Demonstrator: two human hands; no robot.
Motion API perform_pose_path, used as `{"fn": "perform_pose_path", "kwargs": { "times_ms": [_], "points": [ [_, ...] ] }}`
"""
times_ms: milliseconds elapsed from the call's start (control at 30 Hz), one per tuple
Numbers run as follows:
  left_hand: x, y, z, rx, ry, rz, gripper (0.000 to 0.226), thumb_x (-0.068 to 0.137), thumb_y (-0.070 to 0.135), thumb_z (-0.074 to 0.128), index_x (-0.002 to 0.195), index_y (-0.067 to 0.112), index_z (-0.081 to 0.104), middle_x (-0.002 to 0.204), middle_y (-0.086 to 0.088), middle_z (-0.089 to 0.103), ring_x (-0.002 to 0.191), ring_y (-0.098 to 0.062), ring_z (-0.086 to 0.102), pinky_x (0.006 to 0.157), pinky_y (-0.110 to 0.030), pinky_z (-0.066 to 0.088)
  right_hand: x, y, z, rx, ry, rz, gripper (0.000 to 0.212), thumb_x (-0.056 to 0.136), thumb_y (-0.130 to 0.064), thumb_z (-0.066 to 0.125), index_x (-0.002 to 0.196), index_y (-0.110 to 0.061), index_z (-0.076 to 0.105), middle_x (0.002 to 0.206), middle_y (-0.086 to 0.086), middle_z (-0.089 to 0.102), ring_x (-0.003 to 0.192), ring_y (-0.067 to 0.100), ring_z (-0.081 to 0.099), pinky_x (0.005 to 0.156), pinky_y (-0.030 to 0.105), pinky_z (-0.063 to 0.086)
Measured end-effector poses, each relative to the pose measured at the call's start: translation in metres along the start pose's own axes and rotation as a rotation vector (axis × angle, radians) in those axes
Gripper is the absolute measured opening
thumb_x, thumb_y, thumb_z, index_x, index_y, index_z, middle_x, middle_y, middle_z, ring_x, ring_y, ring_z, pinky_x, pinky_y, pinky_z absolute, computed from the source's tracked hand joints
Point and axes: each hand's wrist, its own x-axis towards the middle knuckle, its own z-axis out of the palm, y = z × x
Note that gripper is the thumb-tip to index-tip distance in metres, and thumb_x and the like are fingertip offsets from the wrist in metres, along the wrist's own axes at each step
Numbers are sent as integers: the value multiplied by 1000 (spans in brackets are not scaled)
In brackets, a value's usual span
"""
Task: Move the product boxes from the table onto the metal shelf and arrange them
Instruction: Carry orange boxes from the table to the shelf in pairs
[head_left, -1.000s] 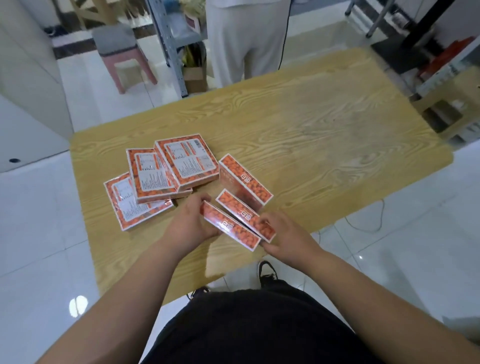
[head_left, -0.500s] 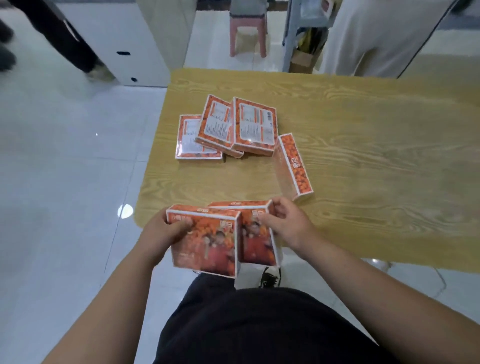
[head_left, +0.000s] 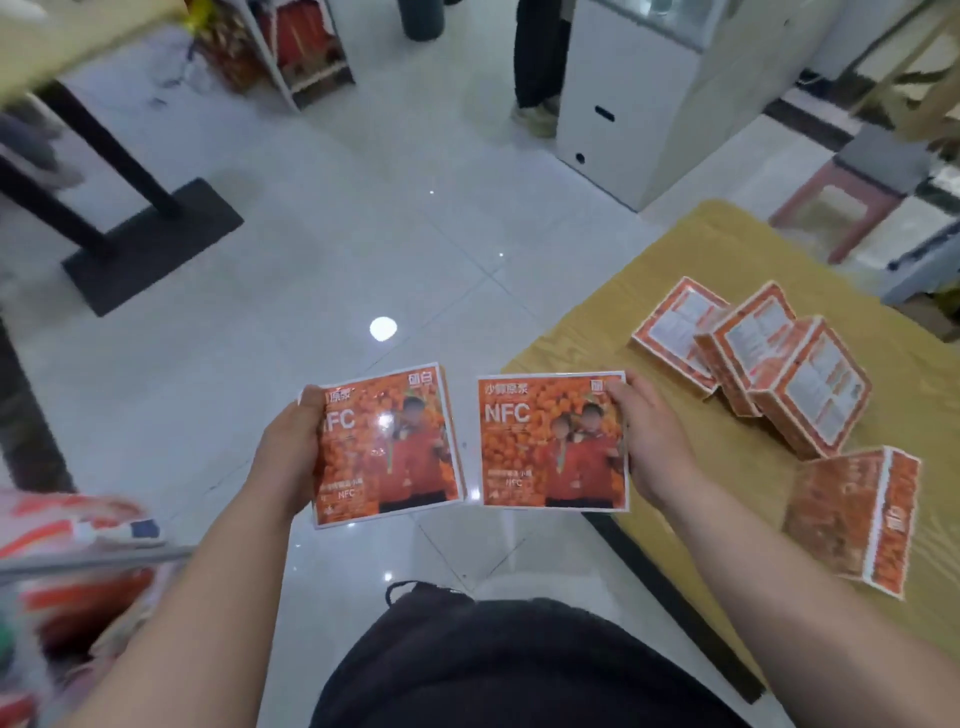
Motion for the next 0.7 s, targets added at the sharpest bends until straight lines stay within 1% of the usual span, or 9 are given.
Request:
{"fn": "perform_pose_path", "kwargs": {
  "times_ms": [100,200,267,367,500,533,600,633,700],
  "points": [
    [11,-1,-55,-87,91,-36,40,102,50,43,94,17,64,85,-7,72,72,-24,70,73,-41,57,17,-21,64,-104,-97,-48,25,95,-49,52,105,-34,68,104,0,75,96,27,72,79,44,54],
    [17,0,-110,-128,185,-44,41,102,51,43,92,17,65,83,-6,74,73,-25,70,78,-45,58,30,-35,140,-185,-202,-100,36,92,-47,51,113,-22,67,106,9,75,102,34,71,83,45,55],
    [18,3,-144,-157,237,-56,43,102,51,43,94,16,66,85,-9,75,79,-28,72,82,-48,58,34,-41,191,-231,-280,-109,39,88,-50,53,113,-23,68,106,7,75,101,31,72,86,45,55],
    [16,7,-194,-200,351,-49,43,102,49,43,98,12,64,92,-15,73,87,-33,72,82,-50,58,43,-42,266,-300,-429,-96,45,81,-55,55,113,-25,69,108,7,75,100,29,73,95,55,54],
    [6,-7,-250,-353,491,-109,48,94,58,51,106,15,66,100,-16,75,91,-36,73,87,-61,55,54,-43,352,-408,-616,-116,32,96,-44,49,110,-22,67,106,6,75,96,25,74,85,44,59],
    [3,-11,-258,-398,526,-118,45,96,56,50,105,14,66,100,-17,75,87,-33,74,85,-59,56,56,-45,372,-453,-660,-126,30,97,-43,47,106,-23,67,103,5,75,91,22,74,78,39,58],
    [-2,-11,-265,-459,609,-117,36,101,45,48,96,14,65,86,-13,75,71,-22,73,72,-42,60,61,-52,410,-524,-755,-165,27,100,-42,44,101,-23,64,96,2,72,82,18,70,65,30,49],
    [-3,-10,-266,-481,653,-117,33,102,39,46,89,15,64,72,-7,73,61,-18,70,65,-33,57,65,-55,429,-572,-806,-190,27,101,-41,42,102,-23,61,94,1,70,82,17,67,63,29,44],
    [-9,-7,-267,-546,757,-126,31,102,32,45,80,17,62,58,0,67,55,-18,64,62,-29,52,68,-65,466,-646,-932,-211,25,102,-41,40,102,-23,57,92,-1,66,80,17,62,63,30,41]
  ]
}}
